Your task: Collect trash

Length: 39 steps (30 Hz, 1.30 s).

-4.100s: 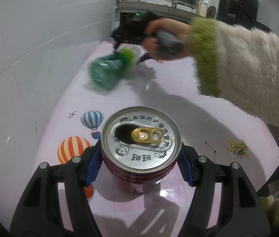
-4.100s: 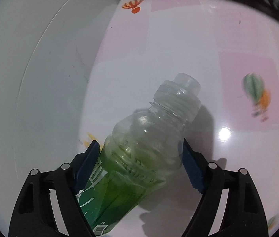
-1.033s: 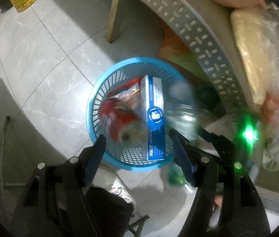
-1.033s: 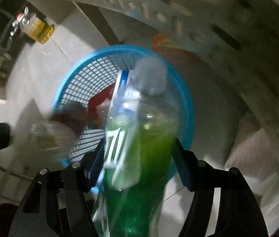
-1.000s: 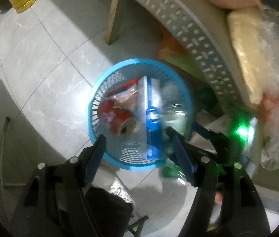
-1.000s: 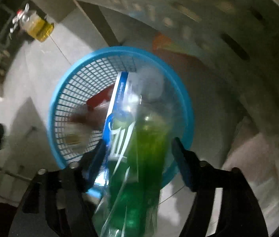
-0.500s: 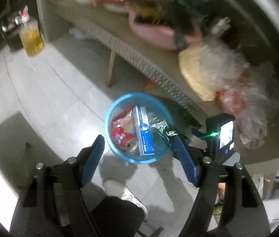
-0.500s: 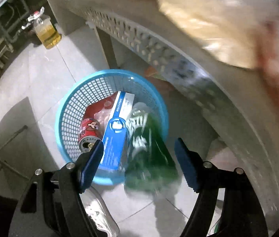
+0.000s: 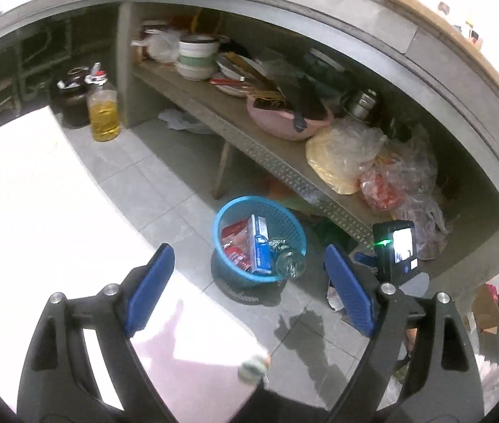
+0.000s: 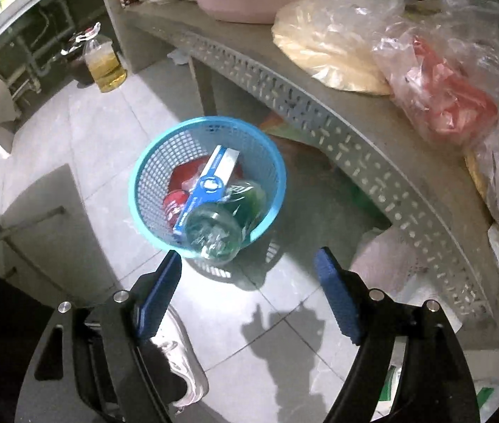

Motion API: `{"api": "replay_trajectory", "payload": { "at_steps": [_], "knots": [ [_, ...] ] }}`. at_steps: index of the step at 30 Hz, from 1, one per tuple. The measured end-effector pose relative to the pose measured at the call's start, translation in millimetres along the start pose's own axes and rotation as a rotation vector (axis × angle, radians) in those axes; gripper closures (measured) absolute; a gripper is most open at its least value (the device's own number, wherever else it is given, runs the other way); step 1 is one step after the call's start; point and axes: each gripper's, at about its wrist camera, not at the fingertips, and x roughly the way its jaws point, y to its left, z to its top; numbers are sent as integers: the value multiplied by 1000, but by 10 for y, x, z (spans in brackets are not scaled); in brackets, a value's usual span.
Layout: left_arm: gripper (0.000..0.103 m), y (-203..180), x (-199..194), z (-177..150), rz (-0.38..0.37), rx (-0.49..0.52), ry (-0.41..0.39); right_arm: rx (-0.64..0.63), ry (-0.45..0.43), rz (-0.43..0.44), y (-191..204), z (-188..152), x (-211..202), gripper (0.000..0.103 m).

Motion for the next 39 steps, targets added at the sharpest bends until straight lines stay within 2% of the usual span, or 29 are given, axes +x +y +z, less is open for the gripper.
{"api": "replay_trajectory", "payload": {
  "at_steps": [7,10,14,15,18,22,24,28,31,33,39],
  "knots": [
    [12,60,-456,-423,71,-100,-112,4,-90,97,215,-162,-468,26],
    [11,-31,-662,-573,134,-86,-169,-18,-160,149,343,-260,-854,19],
    [10,-167,-898,-735,203,-79,-232,-74,-302,224,512,-449,-1503,7],
    [9,-192,-936,-765,228,-87,-239,-90,-330,232,545,-504,-1628,7],
    [9,-293,-1034,-868,384,-120,-264,-150,-402,234,682,-674,-1985,7],
    [9,-473,-1144,-964,509,-59,-313,-232,-473,199,851,-908,-2328,7],
    [9,-517,-1158,-970,549,-41,-287,-266,-503,164,928,-995,-2433,7],
    [9,-463,-1028,-992,605,-54,-156,-323,-542,82,1064,-1099,-2538,7],
    [9,-367,-979,-1086,646,-102,-98,-324,-485,62,1116,-1066,-2474,7],
    [9,-285,-956,-1151,642,-152,-63,-315,-455,55,1120,-1047,-2428,7],
    [9,-143,-951,-1231,673,-209,-41,-296,-389,30,1104,-995,-2256,7]
  ]
}}
